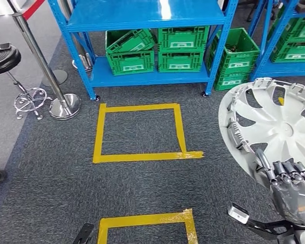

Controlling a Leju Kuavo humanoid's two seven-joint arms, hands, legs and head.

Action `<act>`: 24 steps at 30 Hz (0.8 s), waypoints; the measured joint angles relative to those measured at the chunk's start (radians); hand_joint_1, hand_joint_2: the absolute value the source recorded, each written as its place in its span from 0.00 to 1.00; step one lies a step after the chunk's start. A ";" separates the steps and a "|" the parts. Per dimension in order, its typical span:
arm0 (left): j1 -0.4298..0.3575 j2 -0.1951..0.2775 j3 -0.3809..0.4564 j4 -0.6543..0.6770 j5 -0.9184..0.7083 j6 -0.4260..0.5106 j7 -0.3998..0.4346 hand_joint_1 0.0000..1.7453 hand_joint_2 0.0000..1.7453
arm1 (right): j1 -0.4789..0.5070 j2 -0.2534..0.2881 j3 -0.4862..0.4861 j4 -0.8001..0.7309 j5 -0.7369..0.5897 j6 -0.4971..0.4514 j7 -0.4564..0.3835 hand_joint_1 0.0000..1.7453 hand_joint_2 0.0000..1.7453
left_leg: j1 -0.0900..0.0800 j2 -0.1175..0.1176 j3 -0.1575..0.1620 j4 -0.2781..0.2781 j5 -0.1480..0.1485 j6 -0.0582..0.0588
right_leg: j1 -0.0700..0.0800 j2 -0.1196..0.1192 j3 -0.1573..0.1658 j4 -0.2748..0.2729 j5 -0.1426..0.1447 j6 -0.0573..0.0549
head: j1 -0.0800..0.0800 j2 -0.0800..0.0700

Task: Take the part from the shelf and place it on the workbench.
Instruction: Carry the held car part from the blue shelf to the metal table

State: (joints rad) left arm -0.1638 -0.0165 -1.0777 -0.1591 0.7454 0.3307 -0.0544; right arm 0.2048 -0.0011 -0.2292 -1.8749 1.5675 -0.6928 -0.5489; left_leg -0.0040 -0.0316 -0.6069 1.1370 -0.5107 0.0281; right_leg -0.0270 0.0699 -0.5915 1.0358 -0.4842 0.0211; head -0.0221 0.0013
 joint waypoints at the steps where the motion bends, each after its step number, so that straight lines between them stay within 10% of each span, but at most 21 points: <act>1: 0.000 0.000 0.000 0.000 0.000 0.000 0.000 0.00 0.00 | 0.000 0.000 0.000 0.000 0.000 0.000 0.000 1.00 1.00 | -0.001 -0.019 0.020 -0.048 0.021 0.005 | -0.001 0.006 0.000 0.000 0.001 0.000 | 0.000 0.000; 6: 0.000 0.001 0.000 0.000 0.001 0.000 0.000 0.00 0.00 | -0.001 0.000 0.000 0.001 0.000 0.000 0.000 1.00 1.00 | -0.002 -0.045 0.037 -0.085 0.026 0.008 | -0.002 0.019 -0.006 0.000 0.004 0.006 | 0.000 0.000; 13: 0.002 -0.003 0.000 0.000 0.008 -0.001 0.001 0.00 0.00 | -0.005 0.000 0.007 0.011 0.000 0.000 0.018 1.00 1.00 | -0.008 0.061 0.041 -0.133 0.042 0.015 | 0.001 -0.065 -0.131 0.248 -0.107 0.034 | 0.011 0.000; 18: -0.001 -0.005 0.000 0.000 0.009 -0.001 0.004 0.00 0.00 | -0.005 0.000 0.013 0.015 0.000 0.000 0.032 1.00 1.00 | -0.016 0.110 0.039 -0.121 0.036 0.006 | 0.018 -0.128 0.018 -0.007 -0.012 0.016 | 0.010 0.000; 21: -0.001 -0.006 0.000 0.000 0.009 -0.001 0.006 0.00 0.00 | -0.003 0.000 0.015 0.015 0.000 0.000 0.034 1.00 1.00 | -0.017 0.131 0.037 -0.117 0.035 -0.004 | 0.020 -0.110 0.020 -0.021 -0.006 -0.001 | 0.009 0.000; 24: -0.003 -0.005 0.000 0.000 0.009 0.000 0.006 0.00 0.00 | -0.002 0.000 0.015 0.016 0.000 0.000 0.037 1.00 1.00 | -0.008 0.080 0.010 -0.040 -0.025 -0.023 | 0.012 -0.085 0.017 -0.026 0.006 -0.016 | 0.006 0.000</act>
State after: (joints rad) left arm -0.1669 -0.0213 -1.0777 -0.1591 0.7542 0.3305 -0.0479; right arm 0.2029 -0.0015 -0.2140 -1.8592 1.5675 -0.6928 -0.5116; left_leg -0.0121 0.0487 -0.5967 1.0975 -0.5353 0.0052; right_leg -0.0151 -0.0148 -0.5744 1.0098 -0.4783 0.0048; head -0.0165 0.0013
